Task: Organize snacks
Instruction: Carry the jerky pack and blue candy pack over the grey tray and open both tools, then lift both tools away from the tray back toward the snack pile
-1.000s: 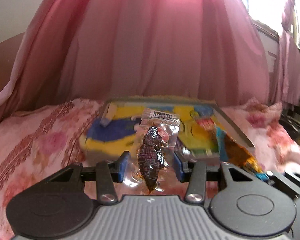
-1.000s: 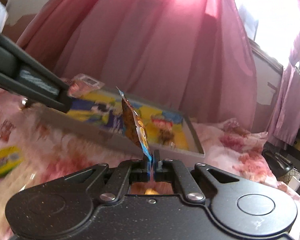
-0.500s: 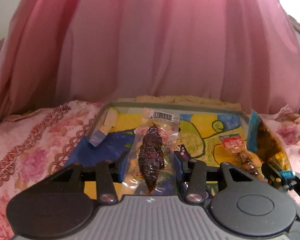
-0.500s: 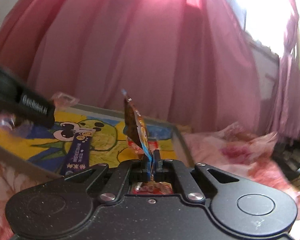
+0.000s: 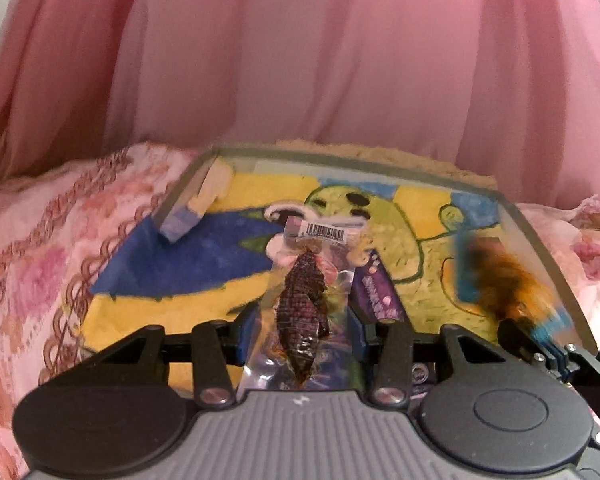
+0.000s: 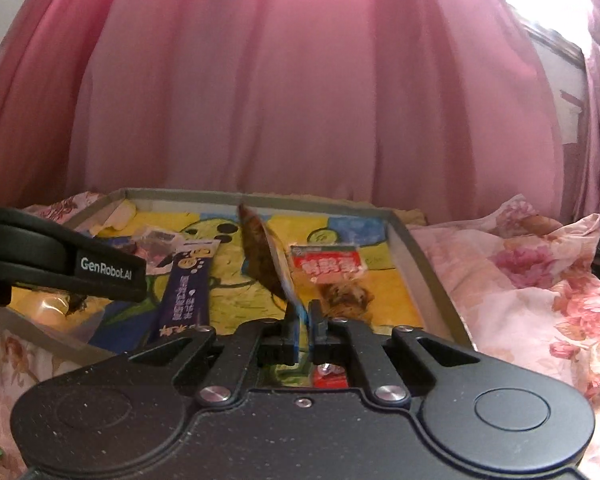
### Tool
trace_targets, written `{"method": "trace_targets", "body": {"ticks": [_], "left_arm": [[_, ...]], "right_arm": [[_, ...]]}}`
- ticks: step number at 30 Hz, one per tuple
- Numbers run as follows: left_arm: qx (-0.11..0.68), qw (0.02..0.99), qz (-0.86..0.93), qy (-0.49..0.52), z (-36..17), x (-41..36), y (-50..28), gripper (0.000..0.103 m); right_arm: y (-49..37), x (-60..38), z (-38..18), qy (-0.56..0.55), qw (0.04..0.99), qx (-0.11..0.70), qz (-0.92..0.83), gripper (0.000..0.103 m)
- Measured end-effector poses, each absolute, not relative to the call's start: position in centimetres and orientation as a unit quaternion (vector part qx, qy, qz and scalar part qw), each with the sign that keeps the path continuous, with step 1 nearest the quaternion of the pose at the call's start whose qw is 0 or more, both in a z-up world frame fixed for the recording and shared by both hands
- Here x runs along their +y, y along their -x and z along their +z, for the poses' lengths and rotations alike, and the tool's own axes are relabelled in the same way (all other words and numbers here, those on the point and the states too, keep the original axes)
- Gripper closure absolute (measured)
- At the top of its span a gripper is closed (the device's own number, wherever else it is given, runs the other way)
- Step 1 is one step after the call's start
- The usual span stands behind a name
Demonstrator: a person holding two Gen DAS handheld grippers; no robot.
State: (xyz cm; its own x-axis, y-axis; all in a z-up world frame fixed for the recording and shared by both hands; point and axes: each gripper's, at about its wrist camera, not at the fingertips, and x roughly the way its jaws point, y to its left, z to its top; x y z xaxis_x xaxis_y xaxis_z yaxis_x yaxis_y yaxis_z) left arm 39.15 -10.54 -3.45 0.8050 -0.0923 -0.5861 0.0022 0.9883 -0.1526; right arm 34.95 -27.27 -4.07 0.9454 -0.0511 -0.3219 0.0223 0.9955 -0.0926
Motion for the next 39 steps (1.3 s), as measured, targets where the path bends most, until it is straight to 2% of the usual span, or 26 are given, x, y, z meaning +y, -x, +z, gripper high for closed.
{"method": "trace_targets", "body": {"ticks": [2, 6, 9, 10, 15, 18, 29, 35, 39], "left_arm": [[0.329, 0.94, -0.013, 0.088, -3.6, -10.1, -39.4, 0.053], [0.348, 0.93, 0.005, 0.116, -3.7, -9.1, -39.5, 0.05], [0.341, 0.934, 0.011, 0.109, -3.2, -8.7, -39.1, 0.025], [0.338, 0.935, 0.016, 0.108, -3.1, -8.5, -38.9, 0.02], [0.34, 0.934, 0.021, 0.109, -2.2, -7.7, -38.2, 0.013], [0.33, 0.938, 0.026, 0.104, -1.4, -7.3, -37.4, 0.007], [0.301, 0.945, 0.014, 0.125, 1.0, -5.0, -32.9, 0.001], [0.268, 0.956, 0.007, 0.119, 2.0, -4.0, -29.1, 0.001], [0.237, 0.966, -0.001, 0.107, 2.5, -3.5, -25.8, 0.001]], "right_arm": [[-34.8, -27.3, -3.7, 0.038, 0.986, 0.163, -0.008, 0.086], [-34.5, -27.1, -3.1, 0.025, 0.986, 0.162, 0.003, 0.082], [-34.3, -27.1, -3.0, 0.02, 0.986, 0.164, 0.007, 0.074], [-34.2, -27.1, -3.0, 0.016, 0.986, 0.165, 0.008, 0.072], [-33.8, -27.1, -2.7, 0.01, 0.984, 0.179, 0.015, 0.057], [-33.2, -26.9, -2.3, 0.012, 0.982, 0.188, 0.026, 0.038], [-28.9, -26.7, -0.3, 0.007, 0.985, 0.168, 0.022, 0.014], [-25.0, -27.3, 1.2, 0.008, 0.99, 0.137, 0.015, 0.005], [-22.0, -27.4, 1.9, 0.015, 0.993, 0.114, 0.01, 0.003]]}}
